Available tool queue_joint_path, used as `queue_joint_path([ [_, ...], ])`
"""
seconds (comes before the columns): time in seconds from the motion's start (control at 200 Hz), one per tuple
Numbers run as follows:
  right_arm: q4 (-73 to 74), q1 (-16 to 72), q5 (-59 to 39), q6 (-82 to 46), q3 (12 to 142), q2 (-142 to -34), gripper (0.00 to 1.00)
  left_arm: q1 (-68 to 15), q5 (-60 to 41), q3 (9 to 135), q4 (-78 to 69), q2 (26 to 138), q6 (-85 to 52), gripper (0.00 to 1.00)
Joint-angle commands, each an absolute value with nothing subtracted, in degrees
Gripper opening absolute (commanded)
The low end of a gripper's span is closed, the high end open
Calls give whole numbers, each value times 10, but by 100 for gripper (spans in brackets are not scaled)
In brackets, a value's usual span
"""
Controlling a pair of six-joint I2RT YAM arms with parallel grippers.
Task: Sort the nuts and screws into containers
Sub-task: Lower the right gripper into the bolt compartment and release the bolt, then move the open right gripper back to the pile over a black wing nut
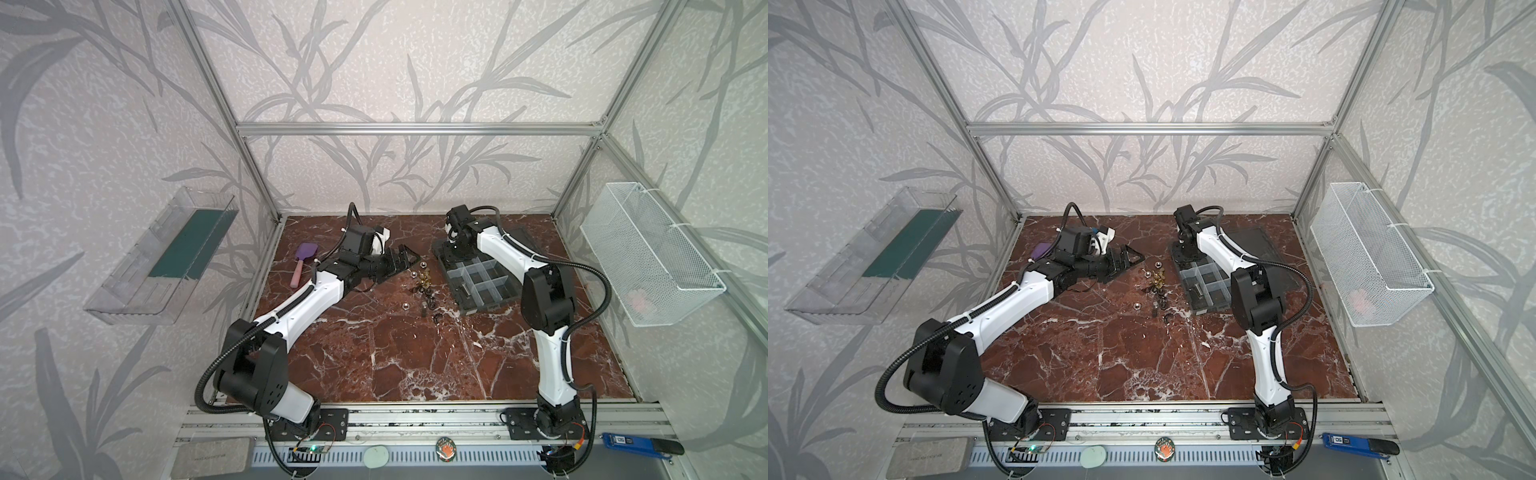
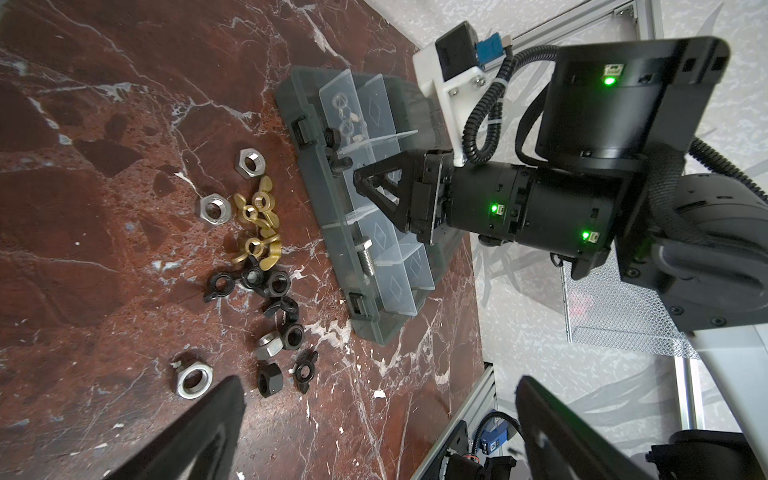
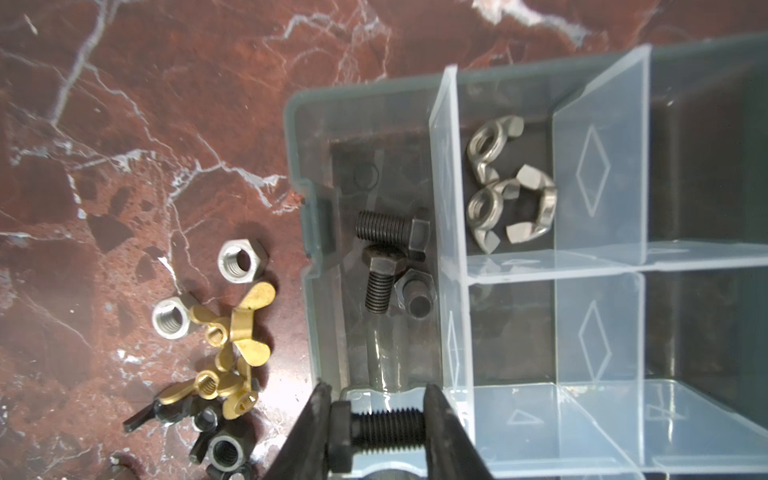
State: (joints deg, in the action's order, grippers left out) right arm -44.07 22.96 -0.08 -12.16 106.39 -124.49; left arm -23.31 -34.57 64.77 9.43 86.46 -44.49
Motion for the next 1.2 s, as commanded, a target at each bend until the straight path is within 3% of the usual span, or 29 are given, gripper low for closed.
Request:
queue_joint_path([
  [0.0,-444,227,2,-117,1059,-1250,31,-238,-342,663,99,865,-432,99],
  [0.4,-453,226,9,-114,1064,-1245,47,-239,-339,658,100,859,-434,99],
  [1.195,-454,288,31,-135,978,-1096,49,-239,-324,602,114,782,-437,99],
])
